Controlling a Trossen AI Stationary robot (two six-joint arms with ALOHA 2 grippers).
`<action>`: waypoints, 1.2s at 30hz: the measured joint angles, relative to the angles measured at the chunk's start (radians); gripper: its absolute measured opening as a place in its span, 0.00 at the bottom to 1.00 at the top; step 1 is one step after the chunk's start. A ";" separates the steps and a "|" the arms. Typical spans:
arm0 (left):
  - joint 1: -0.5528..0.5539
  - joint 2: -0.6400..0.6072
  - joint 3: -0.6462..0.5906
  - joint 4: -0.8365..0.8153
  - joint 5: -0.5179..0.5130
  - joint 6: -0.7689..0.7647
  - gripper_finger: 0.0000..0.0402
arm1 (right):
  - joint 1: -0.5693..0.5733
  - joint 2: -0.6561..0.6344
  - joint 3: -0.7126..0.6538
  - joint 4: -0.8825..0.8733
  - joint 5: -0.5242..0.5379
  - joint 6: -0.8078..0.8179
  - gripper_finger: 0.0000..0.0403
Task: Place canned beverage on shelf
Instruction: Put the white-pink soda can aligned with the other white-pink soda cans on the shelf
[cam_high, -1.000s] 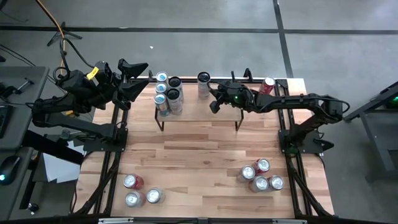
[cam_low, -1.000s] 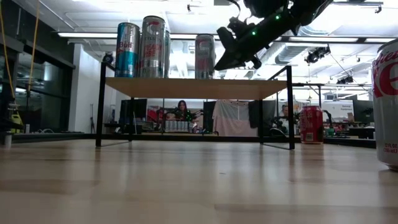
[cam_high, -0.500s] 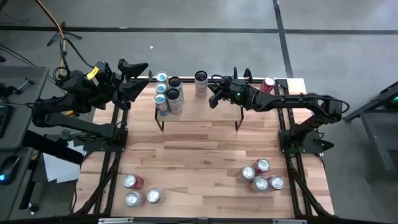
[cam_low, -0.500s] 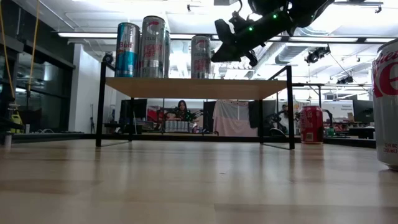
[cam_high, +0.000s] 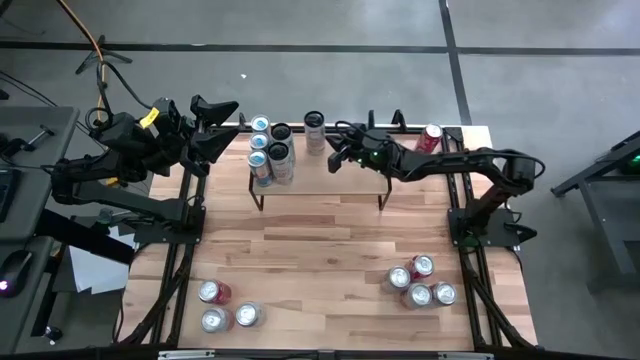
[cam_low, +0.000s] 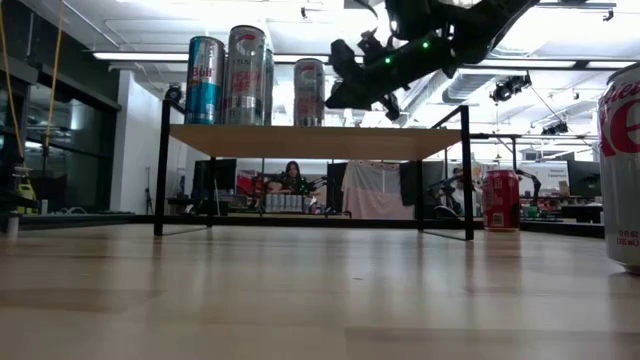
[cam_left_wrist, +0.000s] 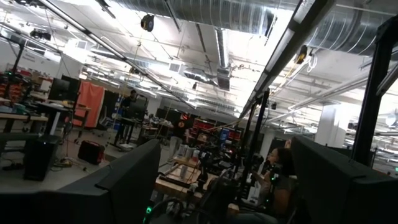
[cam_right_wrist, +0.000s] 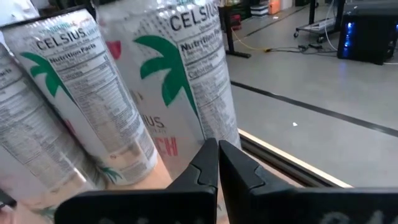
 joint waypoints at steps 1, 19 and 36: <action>0.000 0.000 0.000 0.000 0.000 0.000 0.76 | 0.000 0.004 0.000 0.005 0.000 0.001 0.00; 0.000 0.000 0.000 0.000 -0.028 0.001 0.76 | -0.001 0.032 0.000 0.044 0.046 0.125 0.00; 0.000 0.000 0.000 -0.036 -0.114 0.003 0.76 | 0.039 0.032 0.011 0.000 0.132 0.492 0.00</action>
